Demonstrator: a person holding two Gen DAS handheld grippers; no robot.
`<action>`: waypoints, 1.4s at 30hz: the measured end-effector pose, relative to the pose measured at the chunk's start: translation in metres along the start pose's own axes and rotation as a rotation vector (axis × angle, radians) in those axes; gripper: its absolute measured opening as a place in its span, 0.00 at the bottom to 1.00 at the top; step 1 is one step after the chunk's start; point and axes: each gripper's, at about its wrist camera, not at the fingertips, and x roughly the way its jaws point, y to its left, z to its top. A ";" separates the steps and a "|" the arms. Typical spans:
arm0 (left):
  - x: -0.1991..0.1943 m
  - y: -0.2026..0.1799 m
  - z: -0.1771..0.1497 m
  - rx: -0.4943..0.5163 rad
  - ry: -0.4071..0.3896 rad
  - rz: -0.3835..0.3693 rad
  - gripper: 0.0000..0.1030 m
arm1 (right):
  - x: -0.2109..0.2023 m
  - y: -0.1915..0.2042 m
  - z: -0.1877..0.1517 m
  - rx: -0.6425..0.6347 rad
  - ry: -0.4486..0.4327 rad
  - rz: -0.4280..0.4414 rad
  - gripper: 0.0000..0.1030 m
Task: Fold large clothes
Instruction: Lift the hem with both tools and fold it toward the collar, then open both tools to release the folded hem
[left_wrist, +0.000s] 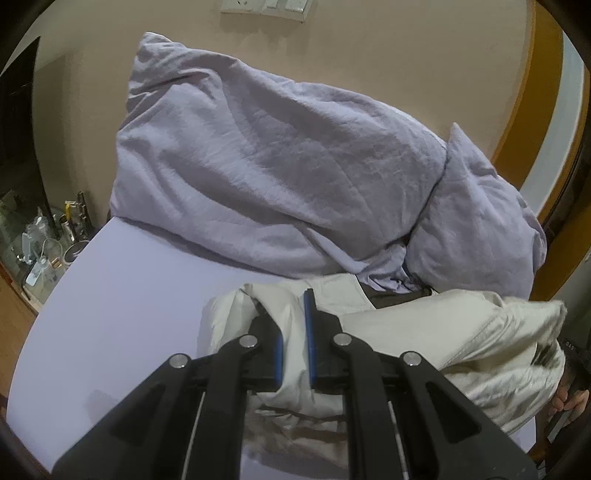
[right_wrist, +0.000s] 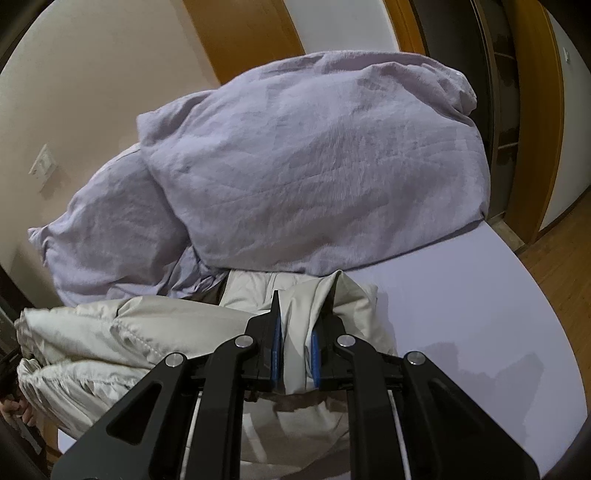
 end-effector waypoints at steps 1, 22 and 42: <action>0.009 0.000 0.004 0.003 0.004 0.002 0.10 | 0.009 0.002 0.003 -0.003 0.003 -0.011 0.12; 0.172 0.020 0.029 -0.054 0.144 0.087 0.11 | 0.155 0.005 0.023 -0.026 0.083 -0.197 0.14; 0.151 0.002 0.035 0.006 0.083 0.131 0.73 | 0.108 0.012 0.029 -0.057 0.038 -0.153 0.71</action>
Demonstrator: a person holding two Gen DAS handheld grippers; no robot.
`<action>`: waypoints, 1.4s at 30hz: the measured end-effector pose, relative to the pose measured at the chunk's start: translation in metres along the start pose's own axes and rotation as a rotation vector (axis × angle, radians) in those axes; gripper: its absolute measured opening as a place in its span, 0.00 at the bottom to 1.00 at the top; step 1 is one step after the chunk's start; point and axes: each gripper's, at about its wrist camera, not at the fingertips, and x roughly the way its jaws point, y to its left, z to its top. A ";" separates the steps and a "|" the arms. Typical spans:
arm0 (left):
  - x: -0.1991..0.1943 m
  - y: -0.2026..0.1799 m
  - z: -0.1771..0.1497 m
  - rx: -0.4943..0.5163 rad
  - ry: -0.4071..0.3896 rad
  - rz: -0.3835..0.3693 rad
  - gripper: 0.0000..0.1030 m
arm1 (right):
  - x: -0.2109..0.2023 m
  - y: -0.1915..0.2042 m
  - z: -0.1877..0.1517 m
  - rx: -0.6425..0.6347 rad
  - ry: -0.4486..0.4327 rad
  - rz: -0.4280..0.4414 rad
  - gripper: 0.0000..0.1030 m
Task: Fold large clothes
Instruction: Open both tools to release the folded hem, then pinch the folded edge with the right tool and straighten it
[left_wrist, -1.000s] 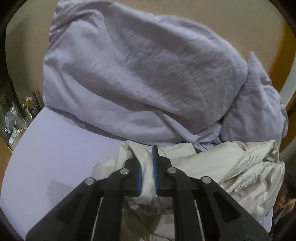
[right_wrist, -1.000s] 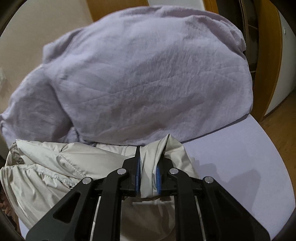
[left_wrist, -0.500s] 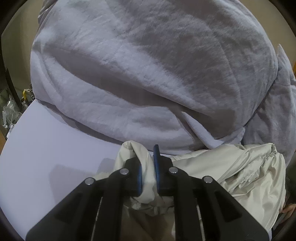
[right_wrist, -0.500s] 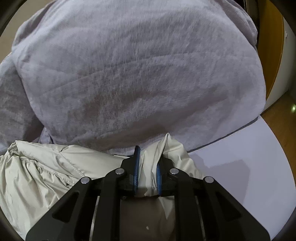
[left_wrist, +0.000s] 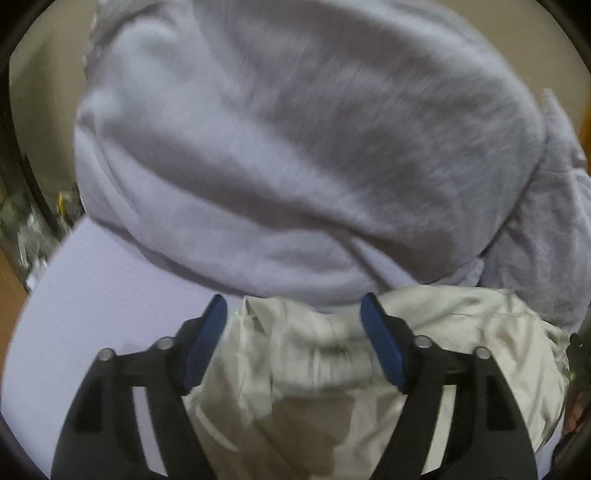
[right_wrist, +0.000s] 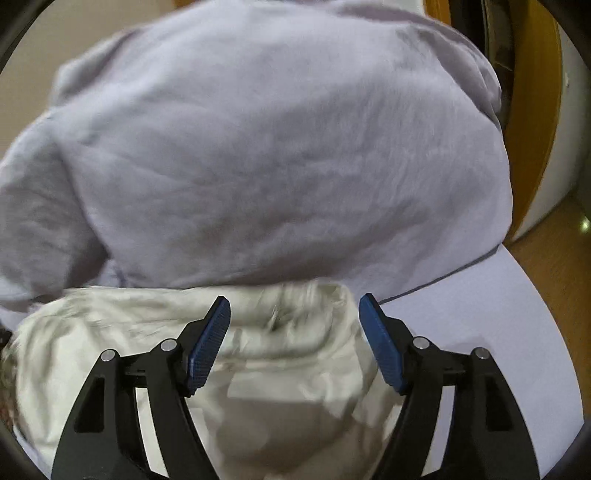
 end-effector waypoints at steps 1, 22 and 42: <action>-0.009 -0.003 -0.002 0.016 -0.010 -0.018 0.73 | -0.005 0.003 -0.002 -0.005 0.000 0.020 0.71; -0.008 -0.088 -0.061 0.176 0.054 -0.177 0.76 | 0.035 0.133 -0.068 -0.315 0.212 0.168 0.21; 0.033 -0.112 -0.060 0.230 0.028 -0.101 0.76 | 0.068 0.134 -0.053 -0.277 0.153 0.143 0.05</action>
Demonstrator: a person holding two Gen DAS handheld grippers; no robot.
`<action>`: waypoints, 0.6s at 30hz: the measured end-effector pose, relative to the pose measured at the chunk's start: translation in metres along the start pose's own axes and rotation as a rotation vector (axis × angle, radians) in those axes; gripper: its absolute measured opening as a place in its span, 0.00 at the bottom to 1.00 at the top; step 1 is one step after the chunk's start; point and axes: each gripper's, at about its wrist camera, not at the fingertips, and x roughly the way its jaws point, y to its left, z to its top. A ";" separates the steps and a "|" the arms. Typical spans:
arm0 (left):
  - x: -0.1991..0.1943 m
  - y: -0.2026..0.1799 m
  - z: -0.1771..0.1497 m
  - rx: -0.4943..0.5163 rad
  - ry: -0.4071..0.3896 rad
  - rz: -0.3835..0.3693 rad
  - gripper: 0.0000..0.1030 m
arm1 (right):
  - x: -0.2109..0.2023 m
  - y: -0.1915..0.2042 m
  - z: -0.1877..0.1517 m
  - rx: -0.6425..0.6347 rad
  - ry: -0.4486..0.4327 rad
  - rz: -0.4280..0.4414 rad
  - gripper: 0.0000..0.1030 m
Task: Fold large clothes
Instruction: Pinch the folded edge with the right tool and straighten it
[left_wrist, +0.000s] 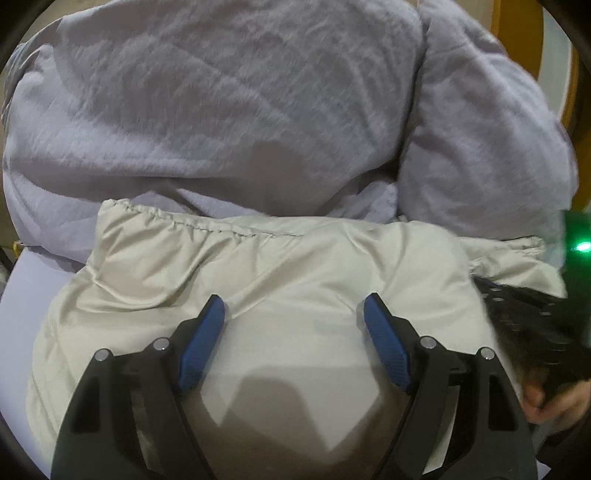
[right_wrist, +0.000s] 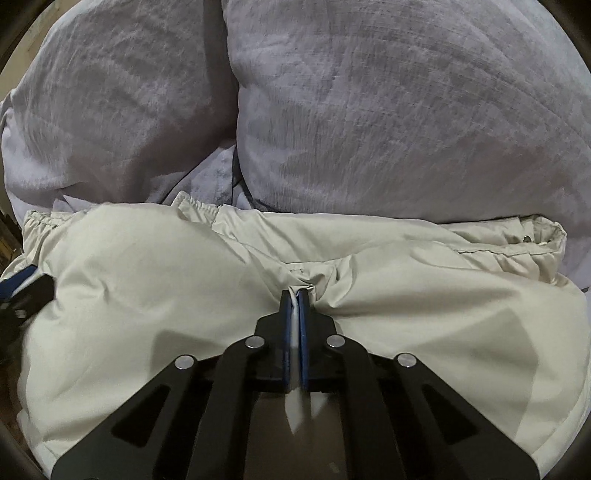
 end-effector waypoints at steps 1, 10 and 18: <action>0.005 0.000 0.000 0.005 0.003 0.019 0.76 | -0.005 -0.003 -0.001 0.006 -0.001 0.005 0.08; 0.035 0.014 0.001 -0.038 0.029 0.071 0.76 | -0.062 -0.036 -0.012 0.072 -0.087 -0.018 0.55; 0.050 0.021 0.001 -0.051 0.035 0.086 0.78 | -0.075 -0.056 -0.029 0.058 -0.096 -0.127 0.57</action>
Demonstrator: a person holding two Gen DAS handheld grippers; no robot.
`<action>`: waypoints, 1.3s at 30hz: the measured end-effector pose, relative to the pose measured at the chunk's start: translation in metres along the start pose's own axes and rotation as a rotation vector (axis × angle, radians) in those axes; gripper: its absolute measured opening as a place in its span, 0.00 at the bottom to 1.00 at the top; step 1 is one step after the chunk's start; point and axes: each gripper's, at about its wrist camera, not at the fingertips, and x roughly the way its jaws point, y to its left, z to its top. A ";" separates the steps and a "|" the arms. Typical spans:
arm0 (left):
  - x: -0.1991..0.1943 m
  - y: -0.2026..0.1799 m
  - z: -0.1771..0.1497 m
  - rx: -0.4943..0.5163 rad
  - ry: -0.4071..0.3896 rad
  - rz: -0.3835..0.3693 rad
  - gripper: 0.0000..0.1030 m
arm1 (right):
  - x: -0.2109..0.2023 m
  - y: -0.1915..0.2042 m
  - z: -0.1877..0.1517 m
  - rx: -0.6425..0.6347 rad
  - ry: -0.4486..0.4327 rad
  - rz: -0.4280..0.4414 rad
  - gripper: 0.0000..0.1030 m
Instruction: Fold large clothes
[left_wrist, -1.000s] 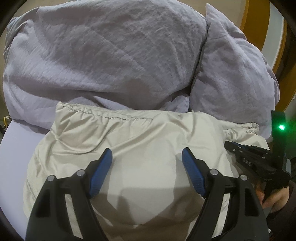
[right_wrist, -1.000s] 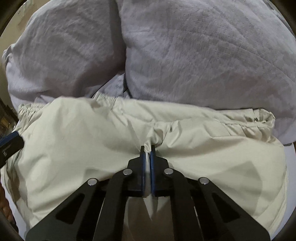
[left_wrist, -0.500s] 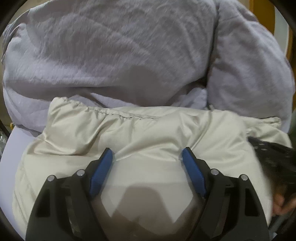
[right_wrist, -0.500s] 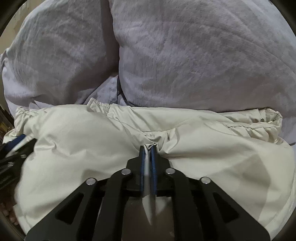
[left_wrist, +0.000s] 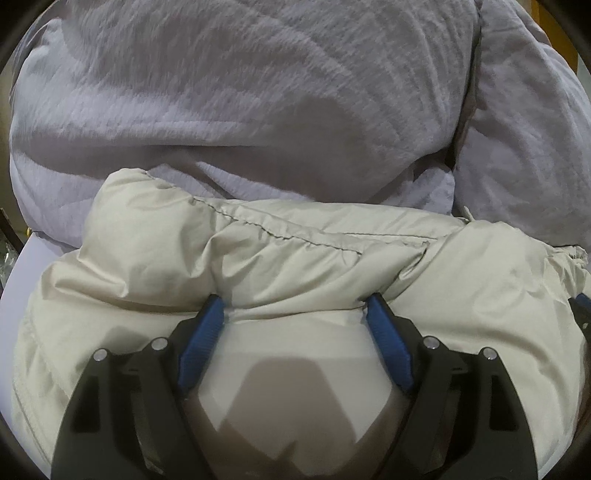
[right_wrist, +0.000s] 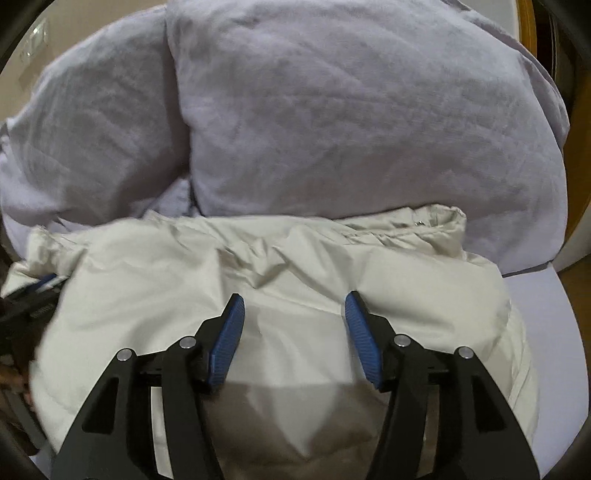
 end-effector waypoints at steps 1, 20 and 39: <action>0.002 0.001 0.001 -0.002 0.000 -0.001 0.78 | 0.004 -0.002 -0.002 -0.003 -0.001 -0.008 0.57; 0.053 0.019 0.005 -0.038 -0.016 0.004 0.82 | 0.061 0.014 0.002 -0.027 -0.014 -0.032 0.60; 0.022 0.016 0.016 -0.067 -0.074 -0.075 0.81 | 0.021 0.088 0.052 0.002 -0.028 0.129 0.82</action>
